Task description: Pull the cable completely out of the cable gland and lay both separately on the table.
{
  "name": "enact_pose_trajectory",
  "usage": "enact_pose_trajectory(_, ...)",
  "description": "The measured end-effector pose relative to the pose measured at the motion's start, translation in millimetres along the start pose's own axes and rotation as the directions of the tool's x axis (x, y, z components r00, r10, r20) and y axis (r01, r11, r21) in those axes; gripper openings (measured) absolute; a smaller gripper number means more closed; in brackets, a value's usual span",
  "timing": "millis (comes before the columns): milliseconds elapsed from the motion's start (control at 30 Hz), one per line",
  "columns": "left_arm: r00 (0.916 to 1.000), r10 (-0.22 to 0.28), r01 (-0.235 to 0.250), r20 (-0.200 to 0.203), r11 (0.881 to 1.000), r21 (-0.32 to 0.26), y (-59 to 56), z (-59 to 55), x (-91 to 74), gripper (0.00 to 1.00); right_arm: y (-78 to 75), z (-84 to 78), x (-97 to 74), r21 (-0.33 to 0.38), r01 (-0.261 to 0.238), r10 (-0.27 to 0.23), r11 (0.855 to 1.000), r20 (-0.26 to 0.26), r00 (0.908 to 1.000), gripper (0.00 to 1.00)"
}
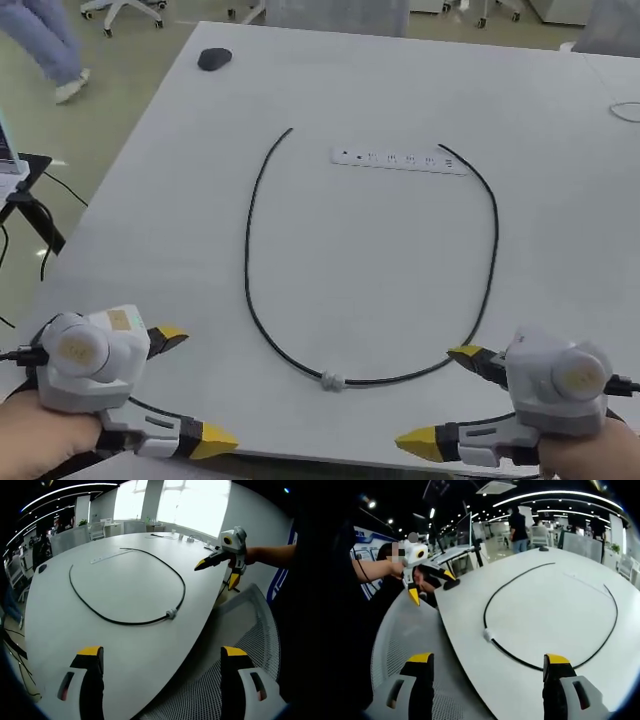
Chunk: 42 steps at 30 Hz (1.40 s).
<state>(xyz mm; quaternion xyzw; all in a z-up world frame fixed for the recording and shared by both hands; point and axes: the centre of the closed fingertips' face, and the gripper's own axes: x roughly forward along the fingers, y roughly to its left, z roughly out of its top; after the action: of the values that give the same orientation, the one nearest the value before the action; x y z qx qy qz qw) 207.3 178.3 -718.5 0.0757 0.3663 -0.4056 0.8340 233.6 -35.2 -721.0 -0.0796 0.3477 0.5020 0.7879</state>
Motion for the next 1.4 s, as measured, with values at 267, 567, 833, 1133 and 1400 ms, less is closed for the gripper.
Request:
enact_pose_trajectory(267,0.9999,0.006,-0.006,-0.010,1.000,0.003,3.0,-4.6,3.7,0.98,1.7,14.0,20.8,-0.047,-0.010,0.009,0.999,-0.029,0.9995,0.86)
enact_pose_trajectory(567,1.0000,0.004,-0.004,-0.001,1.000,0.000,8.0,-3.8,4.5,0.99,1.5,20.2,39.8,-0.071,-0.031,0.026,0.997,-0.074,0.9969,0.85)
enact_pose_trajectory(833,0.9998,-0.007,0.007,-0.019,1.000,0.003,9.9,-9.2,6.2,0.99,-0.6,23.3,54.1,-0.116,-0.041,0.027,0.992,-0.124,0.9920,0.80)
enact_pose_trajectory(1133,0.9992,-0.021,0.021,-0.034,1.000,0.013,10.2,-15.6,12.8,0.98,-1.8,18.0,76.5,-0.166,-0.072,0.037,0.983,-0.208,0.9775,0.69)
enact_pose_trajectory(1400,0.9992,-0.025,0.025,-0.032,1.000,0.000,10.5,-20.1,11.1,0.98,0.1,12.1,97.6,-0.220,-0.124,0.061,0.968,-0.271,0.9605,0.64)
